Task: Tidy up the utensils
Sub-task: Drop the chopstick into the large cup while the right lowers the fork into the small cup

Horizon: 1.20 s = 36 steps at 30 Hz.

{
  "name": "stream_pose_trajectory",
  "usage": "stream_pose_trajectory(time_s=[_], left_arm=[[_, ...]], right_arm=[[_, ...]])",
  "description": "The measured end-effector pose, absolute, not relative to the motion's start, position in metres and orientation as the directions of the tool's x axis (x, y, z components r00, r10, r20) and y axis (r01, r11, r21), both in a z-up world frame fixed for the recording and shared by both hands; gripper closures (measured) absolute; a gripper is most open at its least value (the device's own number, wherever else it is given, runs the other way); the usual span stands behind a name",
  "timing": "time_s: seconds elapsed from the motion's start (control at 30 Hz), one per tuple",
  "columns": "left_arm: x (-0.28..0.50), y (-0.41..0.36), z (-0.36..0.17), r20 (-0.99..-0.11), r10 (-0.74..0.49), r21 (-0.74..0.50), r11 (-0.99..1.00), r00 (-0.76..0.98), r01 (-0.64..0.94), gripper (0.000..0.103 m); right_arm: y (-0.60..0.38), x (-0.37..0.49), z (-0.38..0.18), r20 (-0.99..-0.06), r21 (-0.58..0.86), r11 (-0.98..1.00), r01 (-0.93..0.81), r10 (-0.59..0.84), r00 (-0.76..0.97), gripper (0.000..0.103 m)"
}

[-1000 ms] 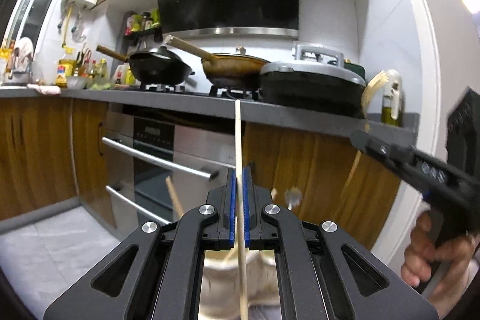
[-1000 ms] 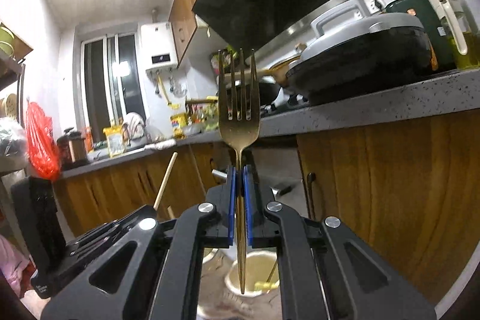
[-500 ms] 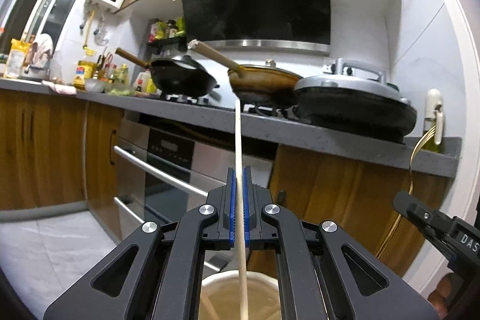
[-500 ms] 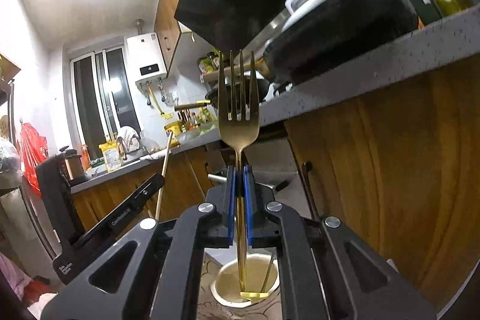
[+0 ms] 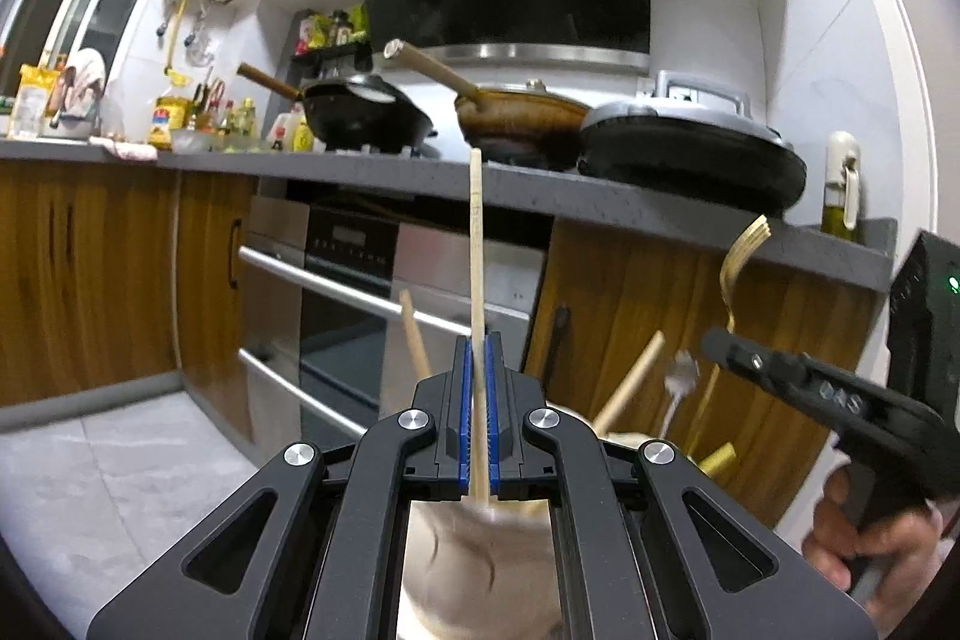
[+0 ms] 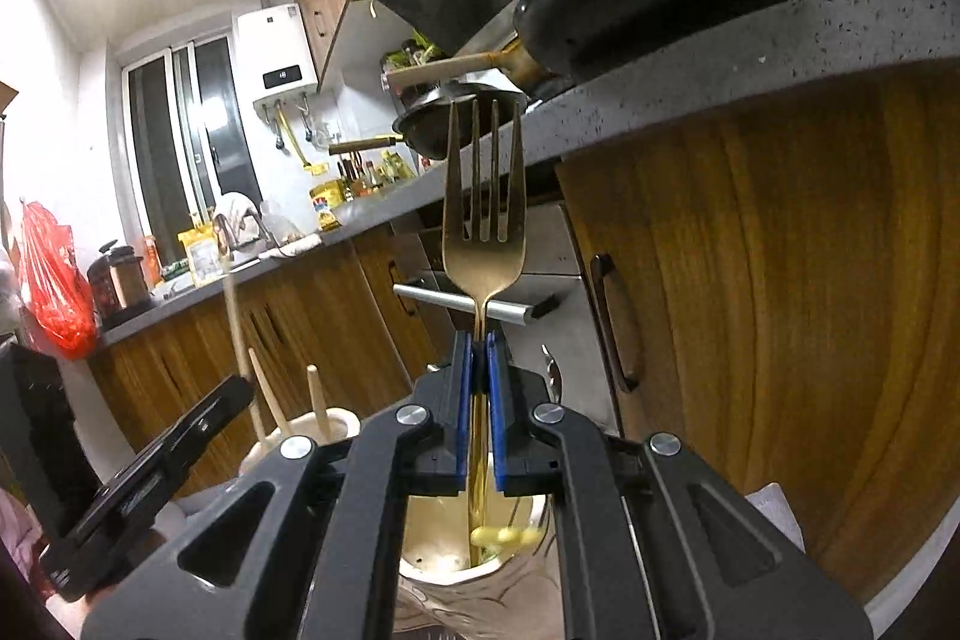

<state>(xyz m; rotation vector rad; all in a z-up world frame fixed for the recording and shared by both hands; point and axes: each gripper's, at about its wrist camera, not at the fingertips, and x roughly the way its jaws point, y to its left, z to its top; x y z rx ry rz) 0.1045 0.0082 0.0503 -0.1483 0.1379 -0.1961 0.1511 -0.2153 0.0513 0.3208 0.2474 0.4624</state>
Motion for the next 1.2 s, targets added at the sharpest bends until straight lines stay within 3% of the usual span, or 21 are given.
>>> stream_pose_trajectory(time_s=[1.03,1.2], left_arm=[[0.09,-0.002,0.031,-0.18,-0.211,-0.062,0.977,0.961,0.203,0.098],[0.089,-0.002,0.031,-0.175,-0.209,-0.063,0.978,0.962,0.201,0.094]], right_arm=[[-0.203,0.152,0.036,-0.256,0.27,0.902,-0.337,0.405,0.878,0.097],[-0.2,0.151,0.036,-0.256,0.25,0.912,-0.324,0.385,0.886,0.097]])
